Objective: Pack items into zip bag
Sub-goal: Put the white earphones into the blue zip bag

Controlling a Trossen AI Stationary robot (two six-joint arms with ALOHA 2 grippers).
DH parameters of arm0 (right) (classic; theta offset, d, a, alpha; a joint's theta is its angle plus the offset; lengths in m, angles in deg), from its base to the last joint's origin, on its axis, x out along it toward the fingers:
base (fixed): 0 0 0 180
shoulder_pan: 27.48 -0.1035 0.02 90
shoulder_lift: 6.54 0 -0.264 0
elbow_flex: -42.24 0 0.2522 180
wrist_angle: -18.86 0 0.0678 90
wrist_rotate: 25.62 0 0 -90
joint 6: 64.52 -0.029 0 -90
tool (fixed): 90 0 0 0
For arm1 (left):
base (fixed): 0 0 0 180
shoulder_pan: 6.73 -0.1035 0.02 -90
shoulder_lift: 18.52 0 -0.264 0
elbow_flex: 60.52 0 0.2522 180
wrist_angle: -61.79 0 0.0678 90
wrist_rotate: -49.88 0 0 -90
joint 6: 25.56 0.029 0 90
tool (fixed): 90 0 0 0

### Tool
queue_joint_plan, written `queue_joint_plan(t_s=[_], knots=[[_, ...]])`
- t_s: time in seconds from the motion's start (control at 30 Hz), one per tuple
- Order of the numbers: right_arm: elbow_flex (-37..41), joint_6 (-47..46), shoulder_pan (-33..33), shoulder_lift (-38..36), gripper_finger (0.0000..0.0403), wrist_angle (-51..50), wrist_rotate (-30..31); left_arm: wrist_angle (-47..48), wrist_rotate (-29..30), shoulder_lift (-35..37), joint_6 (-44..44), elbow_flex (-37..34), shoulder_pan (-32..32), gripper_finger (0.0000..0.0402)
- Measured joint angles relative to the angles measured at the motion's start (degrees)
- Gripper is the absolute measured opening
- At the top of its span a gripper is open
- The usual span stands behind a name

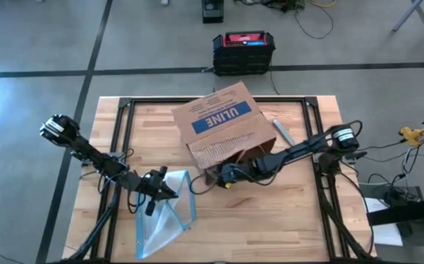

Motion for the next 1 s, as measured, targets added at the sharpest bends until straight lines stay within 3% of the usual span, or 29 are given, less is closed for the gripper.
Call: queue_joint_plan(t_s=[0.33,0.5,0.63,0.8,0.9,1.0], knots=[[0.2,-1.9,-9.3,-0.9,0.0031,-0.5,5.3,-6.0,-5.0,0.0,2.7,0.0,0.4,0.0000],[0.2,-2.1,-14.0,-0.9,0.0031,1.9,4.3,-6.9,-5.0,-0.9,3.0,0.2,0.4,0.0000],[0.2,-1.1,-16.9,1.0,0.0031,11.0,0.2,-7.0,-5.0,-2.3,4.1,1.8,0.5,0.0000],[-0.5,5.0,-15.3,8.9,0.0031,30.4,-9.4,-7.2,-6.3,-4.6,8.1,5.6,0.5,0.0000],[-3.7,7.5,-13.0,15.7,0.0031,39.1,-15.1,-7.0,-6.4,-5.6,9.5,7.4,0.5,0.0000],[-9.6,8.6,-10.5,22.1,0.0031,40.3,-15.5,-6.7,-6.4,-6.0,10.4,7.9,0.5,0.0000]])
